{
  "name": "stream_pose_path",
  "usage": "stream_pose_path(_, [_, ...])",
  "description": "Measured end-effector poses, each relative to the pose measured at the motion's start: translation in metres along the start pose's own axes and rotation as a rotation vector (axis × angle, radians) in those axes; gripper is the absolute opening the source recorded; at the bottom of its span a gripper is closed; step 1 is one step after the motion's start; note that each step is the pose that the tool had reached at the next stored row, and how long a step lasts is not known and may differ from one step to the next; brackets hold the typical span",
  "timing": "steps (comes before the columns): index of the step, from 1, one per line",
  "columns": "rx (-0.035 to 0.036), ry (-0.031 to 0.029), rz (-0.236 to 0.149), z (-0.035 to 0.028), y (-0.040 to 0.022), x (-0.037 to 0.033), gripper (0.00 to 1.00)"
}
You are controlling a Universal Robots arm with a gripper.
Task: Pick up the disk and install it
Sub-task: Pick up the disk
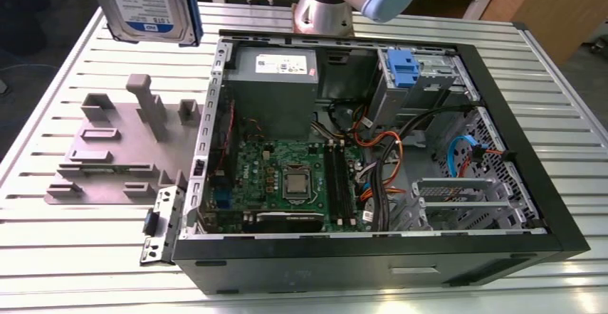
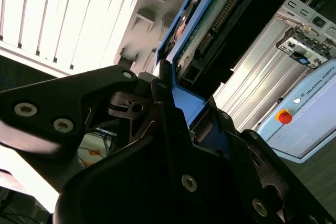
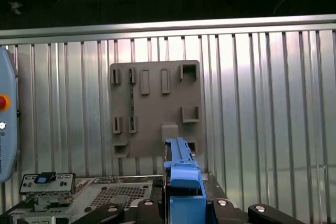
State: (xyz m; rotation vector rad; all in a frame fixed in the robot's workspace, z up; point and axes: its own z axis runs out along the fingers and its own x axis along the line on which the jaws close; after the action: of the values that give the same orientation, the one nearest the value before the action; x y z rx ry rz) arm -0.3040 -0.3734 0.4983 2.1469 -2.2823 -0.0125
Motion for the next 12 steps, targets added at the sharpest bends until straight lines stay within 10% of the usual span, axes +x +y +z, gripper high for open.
stream_pose_path(12, [-0.0001, 0.0001, 0.0, -0.0001, -0.0088, -0.0006, 0.36])
